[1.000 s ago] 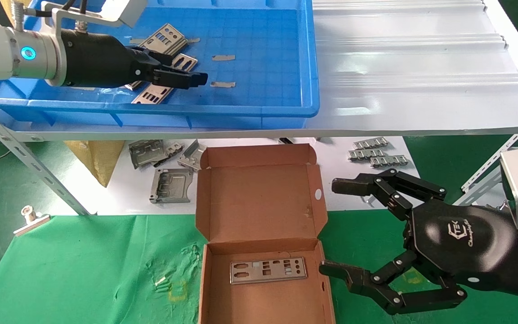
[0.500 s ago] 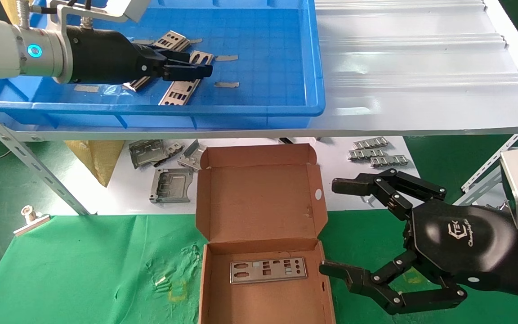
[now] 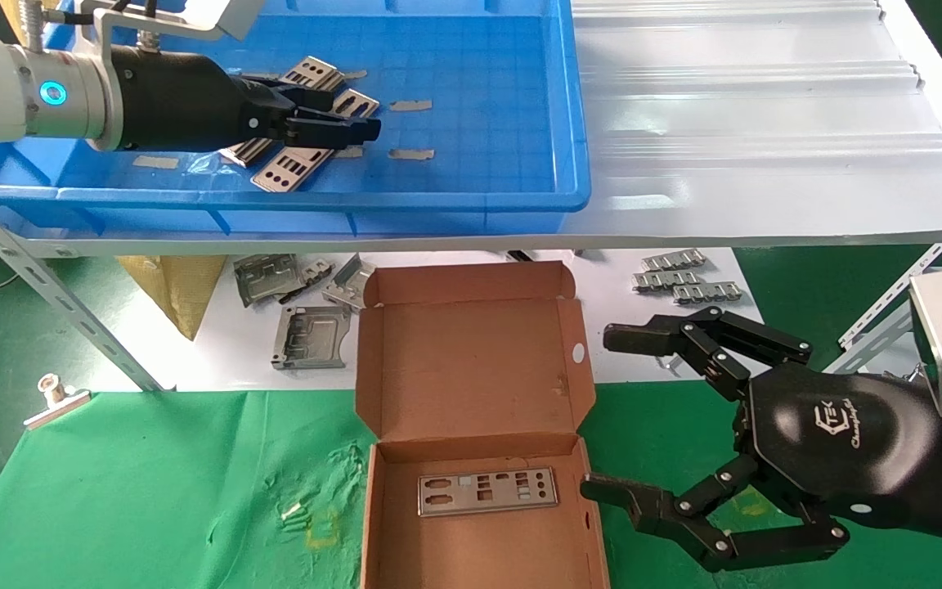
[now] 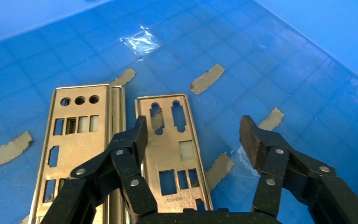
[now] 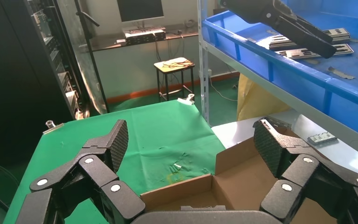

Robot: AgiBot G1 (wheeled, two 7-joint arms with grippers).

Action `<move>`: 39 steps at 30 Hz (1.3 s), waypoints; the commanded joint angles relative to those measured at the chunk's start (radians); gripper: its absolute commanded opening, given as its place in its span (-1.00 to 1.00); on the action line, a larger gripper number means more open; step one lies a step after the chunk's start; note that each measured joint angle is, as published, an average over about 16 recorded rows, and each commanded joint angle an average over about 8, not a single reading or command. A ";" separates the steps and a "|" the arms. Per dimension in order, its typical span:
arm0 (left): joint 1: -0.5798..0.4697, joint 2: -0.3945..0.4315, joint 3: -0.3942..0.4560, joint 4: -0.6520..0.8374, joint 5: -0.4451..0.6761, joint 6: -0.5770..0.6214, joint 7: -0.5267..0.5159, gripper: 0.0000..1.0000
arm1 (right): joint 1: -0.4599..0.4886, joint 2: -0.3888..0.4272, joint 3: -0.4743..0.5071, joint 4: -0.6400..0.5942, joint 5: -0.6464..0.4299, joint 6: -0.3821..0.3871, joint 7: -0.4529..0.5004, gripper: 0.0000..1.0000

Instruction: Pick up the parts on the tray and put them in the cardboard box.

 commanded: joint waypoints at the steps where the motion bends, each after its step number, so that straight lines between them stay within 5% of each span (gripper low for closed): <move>1: -0.001 -0.001 -0.002 -0.001 -0.004 0.006 0.005 1.00 | 0.000 0.000 0.000 0.000 0.000 0.000 0.000 1.00; 16: 0.000 0.005 0.007 0.013 0.010 0.000 0.019 0.92 | 0.000 0.000 0.000 0.000 0.000 0.000 0.000 1.00; 23: -0.002 0.011 0.013 0.027 0.019 -0.014 0.013 -0.76 | 0.000 0.000 0.000 0.000 0.000 0.000 0.000 1.00; 25: -0.003 0.012 0.014 0.031 0.020 -0.016 0.012 -1.00 | 0.000 0.000 0.000 0.000 0.000 0.000 0.000 1.00; 39: -0.008 0.019 0.013 0.046 0.020 -0.017 0.013 -1.00 | 0.000 0.000 0.000 0.000 0.000 0.000 0.000 1.00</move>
